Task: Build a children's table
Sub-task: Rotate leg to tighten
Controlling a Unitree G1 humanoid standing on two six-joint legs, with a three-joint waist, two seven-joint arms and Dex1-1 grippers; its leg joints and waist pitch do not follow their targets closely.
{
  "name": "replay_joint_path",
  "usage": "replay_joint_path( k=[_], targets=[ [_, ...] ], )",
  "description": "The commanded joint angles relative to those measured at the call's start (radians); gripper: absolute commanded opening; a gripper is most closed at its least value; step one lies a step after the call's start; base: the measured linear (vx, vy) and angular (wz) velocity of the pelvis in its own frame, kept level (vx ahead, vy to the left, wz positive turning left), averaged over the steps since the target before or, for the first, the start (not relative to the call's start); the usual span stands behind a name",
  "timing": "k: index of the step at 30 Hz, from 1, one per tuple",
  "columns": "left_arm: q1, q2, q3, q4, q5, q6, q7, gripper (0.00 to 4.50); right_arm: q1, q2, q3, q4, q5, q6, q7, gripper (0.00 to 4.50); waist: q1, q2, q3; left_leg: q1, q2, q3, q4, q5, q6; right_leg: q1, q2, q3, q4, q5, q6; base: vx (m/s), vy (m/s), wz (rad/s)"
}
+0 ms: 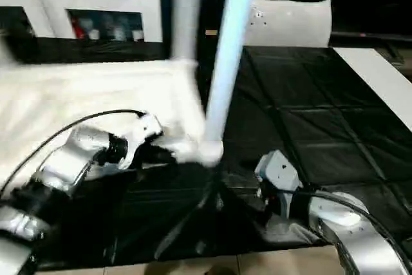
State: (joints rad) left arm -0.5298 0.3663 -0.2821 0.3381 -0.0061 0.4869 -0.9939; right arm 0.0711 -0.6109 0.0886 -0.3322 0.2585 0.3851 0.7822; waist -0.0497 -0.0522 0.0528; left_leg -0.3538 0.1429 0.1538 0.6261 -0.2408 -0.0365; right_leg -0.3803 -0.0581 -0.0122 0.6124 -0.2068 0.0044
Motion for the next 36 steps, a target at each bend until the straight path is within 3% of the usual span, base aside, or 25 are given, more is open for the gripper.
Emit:
replay_joint_path(
  k=[1, 4, 8, 14, 20, 24, 30, 36],
  targets=[
    [0.047, -0.001, 0.020, 0.015, -0.009, -0.001, 0.037, 0.01, -0.018, 0.004, 0.003, 0.017, -0.022, -0.008, -0.019, 4.50, 0.016, -0.017, -0.045, -0.006, 0.083, -0.027, -0.085, -0.113, 0.108, 0.037, -0.090, 0.040, -0.078, -0.211, -0.276, 0.000, 0.000, 0.00],
    [0.084, 0.019, -0.009, -0.053, -0.022, -0.117, -0.027, 0.01, -0.047, 0.032, 0.009, 0.042, -0.030, -0.008, -0.050, 4.50, 0.016, -0.020, -0.045, -0.006, 0.085, -0.030, -0.089, -0.123, 0.104, 0.036, -0.093, 0.038, -0.077, -0.234, -0.264, 0.000, 0.000, 0.00],
    [0.108, 0.061, -0.046, -0.100, -0.007, -0.154, -0.086, 0.01, -0.069, 0.056, 0.012, 0.062, -0.026, -0.016, -0.057, 4.50, 0.018, -0.018, -0.046, -0.006, 0.084, -0.026, -0.089, -0.098, 0.107, 0.034, -0.092, 0.041, -0.073, -0.196, -0.257, 0.000, 0.000, 0.00],
    [0.122, 0.109, -0.065, -0.112, -0.019, -0.218, -0.167, 0.01, -0.121, 0.082, 0.012, 0.113, 0.007, -0.029, -0.020, 4.50, 0.033, -0.016, -0.045, 0.004, 0.087, -0.019, -0.090, -0.096, 0.095, 0.029, -0.089, 0.040, -0.068, -0.163, -0.265, 0.000, 0.000, 0.00],
    [0.110, 0.136, -0.079, -0.115, -0.079, -0.250, -0.306, 0.01, -0.179, 0.070, 0.051, 0.181, 0.026, -0.074, 0.100, 4.50, 0.035, -0.014, -0.048, 0.004, 0.086, -0.017, -0.089, -0.077, 0.096, 0.031, -0.090, 0.039, -0.060, -0.112, -0.285, 0.000, 0.000, 0.00],
    [0.084, 0.160, -0.118, -0.078, -0.051, -0.333, -0.380, 0.00, -0.249, 0.071, 0.077, 0.294, 0.050, -0.146, 0.243, 4.10, 0.042, -0.014, -0.049, 0.007, 0.087, -0.014, -0.086, -0.068, 0.114, 0.030, -0.091, 0.038, -0.058, -0.086, -0.308, 0.000, 0.000, 0.00],
    [0.058, 0.182, -0.152, -0.043, -0.022, -0.400, -0.446, 0.00, -0.333, 0.075, 0.107, 0.431, 0.067, -0.188, 0.394, 3.74, 0.060, -0.013, -0.051, 0.014, 0.092, -0.007, -0.088, -0.079, 0.094, 0.028, -0.090, 0.036, -0.056, -0.100, -0.313, 0.000, 0.000, 0.00],
    [0.030, 0.192, -0.167, 0.000, -0.010, -0.450, -0.482, 0.00, -0.426, 0.093, 0.164, 0.577, 0.035, -0.262, 0.519, 3.17, 0.069, -0.017, -0.056, 0.013, 0.091, -0.003, -0.084, -0.046, 0.098, 0.032, -0.092, 0.036, -0.048, -0.035, -0.329, 0.000, 0.000, 0.00]
  ],
)
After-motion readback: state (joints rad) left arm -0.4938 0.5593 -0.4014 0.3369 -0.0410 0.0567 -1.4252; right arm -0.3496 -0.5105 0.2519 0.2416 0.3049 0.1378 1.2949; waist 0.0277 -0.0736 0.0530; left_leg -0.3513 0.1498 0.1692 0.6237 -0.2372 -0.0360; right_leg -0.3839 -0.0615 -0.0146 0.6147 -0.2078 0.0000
